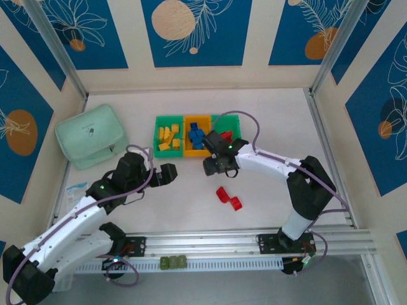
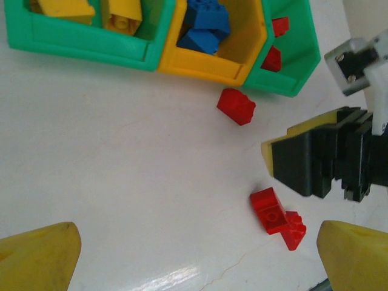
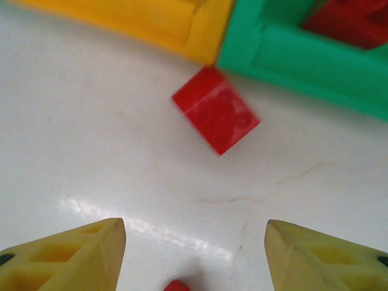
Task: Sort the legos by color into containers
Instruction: Pick up the lego from the center of the table.
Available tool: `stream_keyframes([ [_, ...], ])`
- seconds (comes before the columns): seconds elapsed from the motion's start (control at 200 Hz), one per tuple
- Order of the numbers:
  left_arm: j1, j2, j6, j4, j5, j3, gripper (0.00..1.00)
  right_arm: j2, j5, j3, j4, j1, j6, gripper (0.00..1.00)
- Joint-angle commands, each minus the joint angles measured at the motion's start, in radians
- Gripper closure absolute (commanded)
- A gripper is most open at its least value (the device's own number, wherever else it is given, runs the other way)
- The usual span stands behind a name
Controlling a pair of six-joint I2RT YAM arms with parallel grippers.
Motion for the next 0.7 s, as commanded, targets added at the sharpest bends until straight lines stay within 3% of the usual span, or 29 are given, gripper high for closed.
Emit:
stream_keyframes([
  [0.0,0.012,-0.027,-0.018,-0.042,-0.042,-0.013,0.01,0.057,0.025,-0.010,0.045,0.004,0.008,0.34],
  [0.695,0.016,-0.011,-0.030,-0.019,-0.072,-0.043,0.01,0.243,0.088,0.110,0.127,-0.088,-0.082,0.33],
])
